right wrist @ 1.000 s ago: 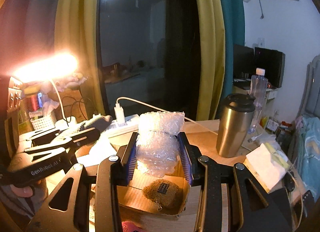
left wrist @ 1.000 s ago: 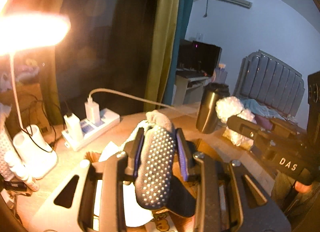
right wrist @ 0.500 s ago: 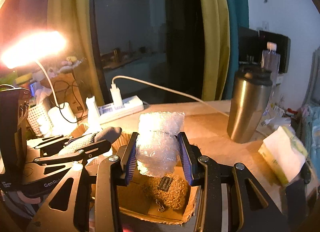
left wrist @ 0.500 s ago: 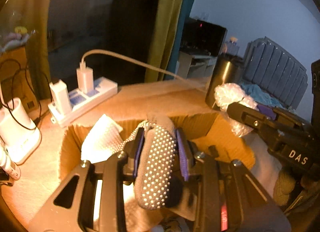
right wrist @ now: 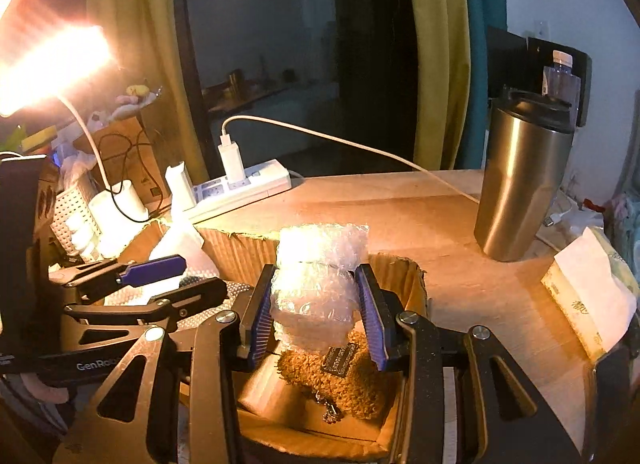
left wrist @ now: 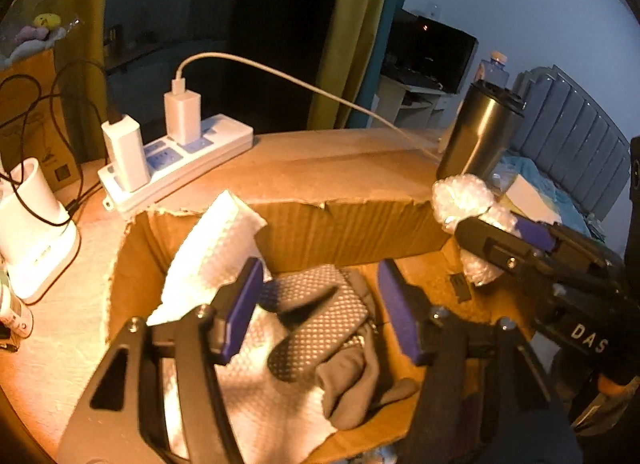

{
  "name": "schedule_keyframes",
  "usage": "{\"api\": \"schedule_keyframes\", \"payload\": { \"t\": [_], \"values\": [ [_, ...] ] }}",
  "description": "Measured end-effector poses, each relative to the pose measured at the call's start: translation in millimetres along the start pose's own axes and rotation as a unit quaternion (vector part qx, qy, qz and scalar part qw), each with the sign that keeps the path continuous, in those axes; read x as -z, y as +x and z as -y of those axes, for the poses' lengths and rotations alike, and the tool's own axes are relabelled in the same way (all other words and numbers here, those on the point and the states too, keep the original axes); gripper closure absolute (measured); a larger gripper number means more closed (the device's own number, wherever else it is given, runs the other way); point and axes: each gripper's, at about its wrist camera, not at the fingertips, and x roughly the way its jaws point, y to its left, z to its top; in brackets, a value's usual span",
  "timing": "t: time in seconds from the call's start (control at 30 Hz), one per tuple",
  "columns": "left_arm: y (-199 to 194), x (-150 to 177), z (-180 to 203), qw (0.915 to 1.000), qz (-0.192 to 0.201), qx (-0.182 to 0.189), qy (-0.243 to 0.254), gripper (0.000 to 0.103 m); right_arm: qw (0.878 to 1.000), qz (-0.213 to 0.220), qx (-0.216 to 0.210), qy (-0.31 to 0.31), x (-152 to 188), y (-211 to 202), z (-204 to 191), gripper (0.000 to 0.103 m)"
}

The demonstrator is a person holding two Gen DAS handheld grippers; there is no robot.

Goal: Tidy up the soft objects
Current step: 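Lower the bubble wrap into the box and open the right gripper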

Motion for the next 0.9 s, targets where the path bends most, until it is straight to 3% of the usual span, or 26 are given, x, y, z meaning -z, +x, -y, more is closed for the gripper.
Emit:
{"api": "schedule_keyframes", "payload": {
  "t": [0.07, 0.27, 0.9],
  "values": [
    [-3, 0, 0, 1.0, 0.002, -0.001, 0.0, 0.042, 1.0, 0.001, 0.002, 0.0, -1, -2, -1, 0.053],
    [-23, -3, 0, 0.9998, 0.02, -0.004, -0.001, 0.041, 1.0, 0.011, 0.006, -0.004, -2, -13, -7, 0.048],
    [-96, 2, 6, 0.9974, 0.071, 0.002, 0.008, 0.04, 0.998, 0.049, 0.03, -0.013, -1, -80, -22, 0.047]
  ]
}}
